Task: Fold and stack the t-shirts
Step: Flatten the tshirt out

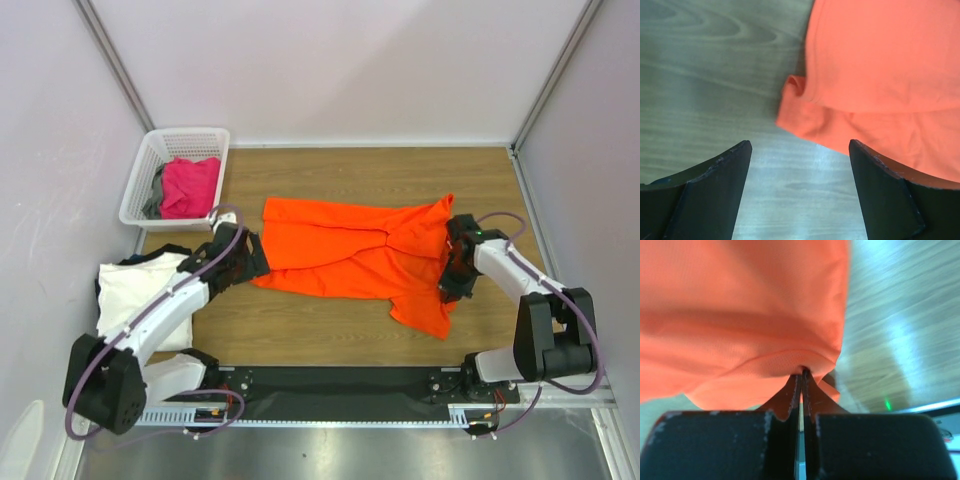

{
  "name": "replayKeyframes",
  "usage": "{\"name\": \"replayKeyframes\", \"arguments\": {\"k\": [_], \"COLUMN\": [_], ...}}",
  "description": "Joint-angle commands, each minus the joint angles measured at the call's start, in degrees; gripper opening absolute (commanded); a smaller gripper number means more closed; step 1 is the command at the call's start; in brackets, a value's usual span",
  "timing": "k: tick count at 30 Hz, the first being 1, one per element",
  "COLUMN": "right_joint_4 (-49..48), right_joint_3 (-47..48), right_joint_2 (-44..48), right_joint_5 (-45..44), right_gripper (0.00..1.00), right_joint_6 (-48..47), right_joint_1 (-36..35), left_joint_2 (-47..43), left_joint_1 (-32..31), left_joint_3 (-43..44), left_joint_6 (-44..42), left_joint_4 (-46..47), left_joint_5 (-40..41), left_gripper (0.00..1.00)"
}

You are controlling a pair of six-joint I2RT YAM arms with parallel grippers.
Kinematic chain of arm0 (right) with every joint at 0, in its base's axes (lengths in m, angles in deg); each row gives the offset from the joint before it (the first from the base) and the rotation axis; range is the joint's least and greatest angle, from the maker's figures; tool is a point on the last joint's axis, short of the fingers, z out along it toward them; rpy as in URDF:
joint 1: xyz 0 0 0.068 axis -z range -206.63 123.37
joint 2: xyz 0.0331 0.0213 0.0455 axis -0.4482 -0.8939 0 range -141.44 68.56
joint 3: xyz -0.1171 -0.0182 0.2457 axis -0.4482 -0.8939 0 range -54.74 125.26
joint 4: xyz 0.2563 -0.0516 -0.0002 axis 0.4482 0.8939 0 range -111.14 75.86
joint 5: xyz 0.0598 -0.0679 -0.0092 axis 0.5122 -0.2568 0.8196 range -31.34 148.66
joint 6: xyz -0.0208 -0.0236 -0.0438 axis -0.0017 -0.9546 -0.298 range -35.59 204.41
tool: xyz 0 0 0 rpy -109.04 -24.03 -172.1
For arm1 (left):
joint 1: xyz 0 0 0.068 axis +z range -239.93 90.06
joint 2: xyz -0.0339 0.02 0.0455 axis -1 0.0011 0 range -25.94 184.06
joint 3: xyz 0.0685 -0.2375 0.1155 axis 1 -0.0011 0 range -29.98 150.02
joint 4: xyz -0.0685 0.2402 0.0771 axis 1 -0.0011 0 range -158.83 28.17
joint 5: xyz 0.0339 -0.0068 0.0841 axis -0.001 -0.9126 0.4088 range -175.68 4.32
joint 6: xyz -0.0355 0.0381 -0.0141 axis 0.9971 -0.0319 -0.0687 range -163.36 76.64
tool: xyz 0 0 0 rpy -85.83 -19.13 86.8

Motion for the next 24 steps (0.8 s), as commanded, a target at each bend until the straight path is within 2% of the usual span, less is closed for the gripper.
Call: {"name": "replayKeyframes", "arguments": {"k": [1,3,5,8,14,18,22,23,24], "right_joint_4": [-0.3,-1.8,-1.3,-0.8,-0.2,8.0,13.7,14.3,15.1], "right_joint_3": [0.4,-0.3,-0.4,-0.1,1.8,4.0,2.0,2.2,2.7], "right_joint_2": [2.5,3.0,2.9,2.2,2.9,6.3,13.3,14.4,15.5], "right_joint_5": [3.9,6.9,6.3,6.1,8.3,8.0,13.8,13.1,12.5], "right_gripper": [0.00,0.00,0.00,0.00,0.00,0.00,0.00,0.05,0.35], "right_joint_6": [-1.6,-2.5,-3.0,-3.5,-4.1,-3.4,-0.5,0.1,-0.1], "right_joint_1": [7.6,10.3,12.5,13.2,11.7,11.1,12.2,12.4,12.7], "left_joint_2": [-4.4,-4.1,-0.6,4.1,6.5,7.3,7.1,7.6,8.2], "left_joint_1": [-0.6,-1.0,-1.4,-3.2,-5.1,-5.7,-5.8,-5.8,-5.8], "left_joint_3": [-3.1,-3.5,-1.8,0.1,0.9,4.0,8.5,10.9,12.4], "left_joint_6": [3.6,3.6,4.2,3.6,2.5,1.4,0.0,-0.6,-1.7], "left_joint_4": [-0.1,0.9,-0.3,-0.5,0.8,-2.6,-4.9,-5.1,-5.7], "left_joint_5": [-0.6,-0.1,0.5,0.7,-1.3,-1.1,0.4,0.6,0.7], "left_gripper": [0.85,0.84,0.83,0.81,0.79,0.77,0.79,0.82,0.83]}}
